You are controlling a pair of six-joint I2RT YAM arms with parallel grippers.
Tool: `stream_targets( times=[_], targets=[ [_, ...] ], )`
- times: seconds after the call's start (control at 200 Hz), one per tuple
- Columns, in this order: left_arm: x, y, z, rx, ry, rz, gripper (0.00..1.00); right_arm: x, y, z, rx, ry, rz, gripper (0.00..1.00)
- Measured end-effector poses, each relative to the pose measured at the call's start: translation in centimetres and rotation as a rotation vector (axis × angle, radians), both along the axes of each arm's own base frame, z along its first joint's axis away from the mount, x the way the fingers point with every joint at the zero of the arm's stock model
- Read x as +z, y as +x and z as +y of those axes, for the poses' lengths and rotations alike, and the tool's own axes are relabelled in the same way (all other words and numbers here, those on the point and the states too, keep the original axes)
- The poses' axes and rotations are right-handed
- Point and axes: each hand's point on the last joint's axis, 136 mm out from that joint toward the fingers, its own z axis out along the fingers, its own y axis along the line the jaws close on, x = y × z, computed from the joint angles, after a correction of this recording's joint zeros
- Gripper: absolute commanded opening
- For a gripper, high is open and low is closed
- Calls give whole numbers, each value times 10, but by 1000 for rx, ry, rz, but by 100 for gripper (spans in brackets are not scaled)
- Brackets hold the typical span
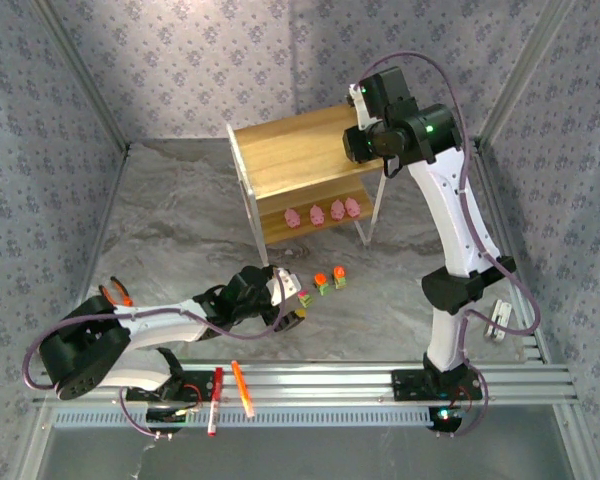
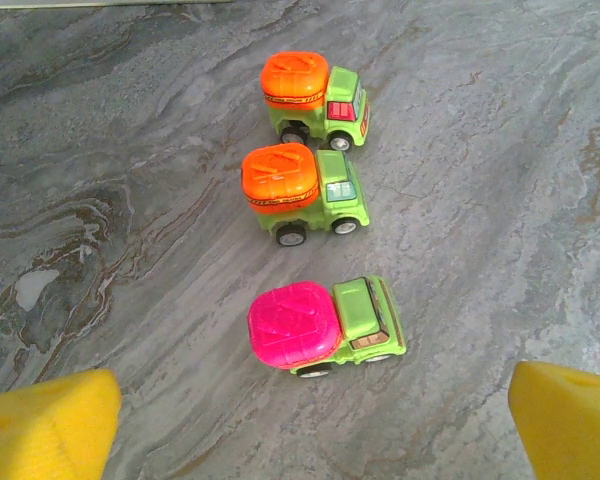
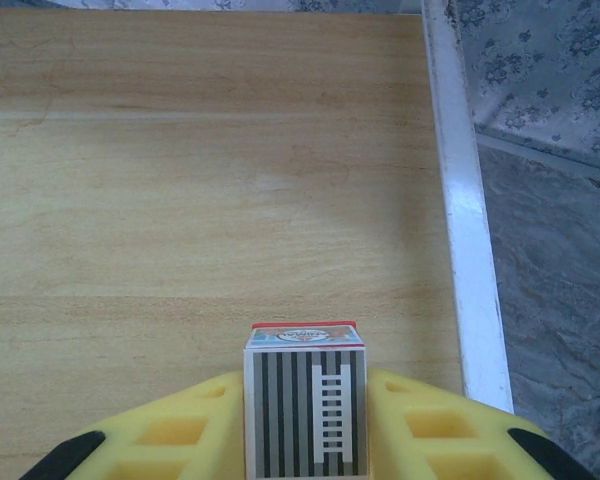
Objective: Place and organize the plastic toys onto the shelf
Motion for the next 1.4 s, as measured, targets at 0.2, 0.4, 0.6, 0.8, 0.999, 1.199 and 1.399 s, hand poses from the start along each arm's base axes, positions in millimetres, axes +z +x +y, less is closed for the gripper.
stream_targets(
  times=[0.2,0.4,0.6,0.8,0.999,1.199,1.399],
  targets=[
    [1,1,0,4,-4,-3,99,-2,3,1,1,4,4,35],
    [2,4,1,11,-6,-4,100,-8,8,4,3,2,12,37],
    [2,5,2,17,-7,-3,99,-7,7,5,7,8,14,49],
    [2,5,2,17,-9,-3,100,6,4,4,6,25,-15,54],
    [3,6,1,17,-13,-6,100,10,4,1,-3,22,-28,55],
    [3,7,2,25,-10,-10,100,17,-13,-5,-19,-10,-53,57],
    [3,11,5,45,-6,-17,100,28,-70,-7,6,-16,-112,57]
  ],
)
